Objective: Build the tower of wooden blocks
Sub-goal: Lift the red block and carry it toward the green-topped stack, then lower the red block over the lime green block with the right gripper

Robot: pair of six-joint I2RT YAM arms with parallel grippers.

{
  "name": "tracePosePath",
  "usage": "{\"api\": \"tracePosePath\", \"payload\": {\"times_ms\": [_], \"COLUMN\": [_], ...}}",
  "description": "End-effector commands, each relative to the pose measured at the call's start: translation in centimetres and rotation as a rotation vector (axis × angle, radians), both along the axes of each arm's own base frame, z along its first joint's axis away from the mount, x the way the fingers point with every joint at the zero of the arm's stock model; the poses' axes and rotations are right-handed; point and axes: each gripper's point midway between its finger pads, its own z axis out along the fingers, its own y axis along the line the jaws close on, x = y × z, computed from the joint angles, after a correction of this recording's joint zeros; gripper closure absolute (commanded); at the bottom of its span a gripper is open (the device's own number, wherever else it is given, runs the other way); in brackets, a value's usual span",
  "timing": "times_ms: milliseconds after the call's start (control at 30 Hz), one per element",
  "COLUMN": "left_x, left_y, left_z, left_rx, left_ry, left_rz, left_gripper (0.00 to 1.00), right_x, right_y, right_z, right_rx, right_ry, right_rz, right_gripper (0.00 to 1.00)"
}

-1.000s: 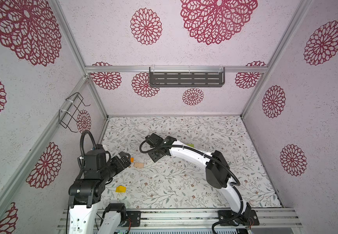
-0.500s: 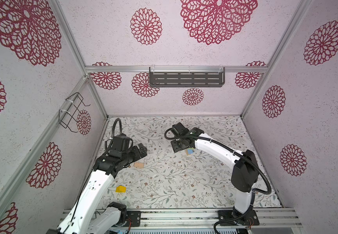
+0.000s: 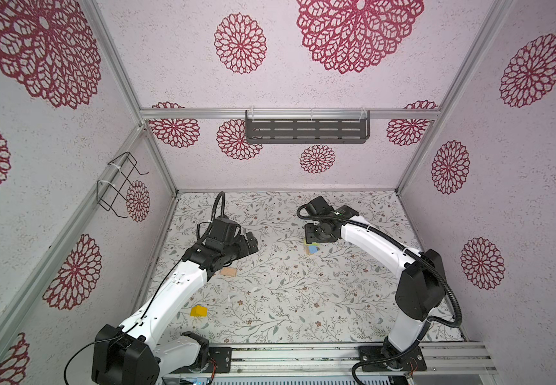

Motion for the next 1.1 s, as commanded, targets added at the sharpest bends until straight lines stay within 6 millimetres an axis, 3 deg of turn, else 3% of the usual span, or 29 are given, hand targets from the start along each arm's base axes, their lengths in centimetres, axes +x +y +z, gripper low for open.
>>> {"api": "tracePosePath", "payload": {"times_ms": [0, 233, 1067], "left_x": [0.1, -0.3, -0.2], "left_y": [0.0, 0.2, -0.4], "left_z": [0.1, -0.4, -2.0], "left_rx": [-0.003, 0.001, -0.007], "left_ry": [-0.026, -0.021, -0.005], "left_rz": [0.002, 0.007, -0.016], "left_gripper": [0.03, 0.03, 0.03], "right_x": [0.7, 1.5, 3.2], "right_y": [-0.2, 0.2, 0.9], "right_z": [0.4, -0.8, -2.1], "right_rx": [0.023, 0.018, -0.004], "right_ry": [-0.02, -0.012, -0.001], "right_rz": [-0.052, -0.068, -0.084], "right_gripper": [0.41, 0.41, 0.41]}}
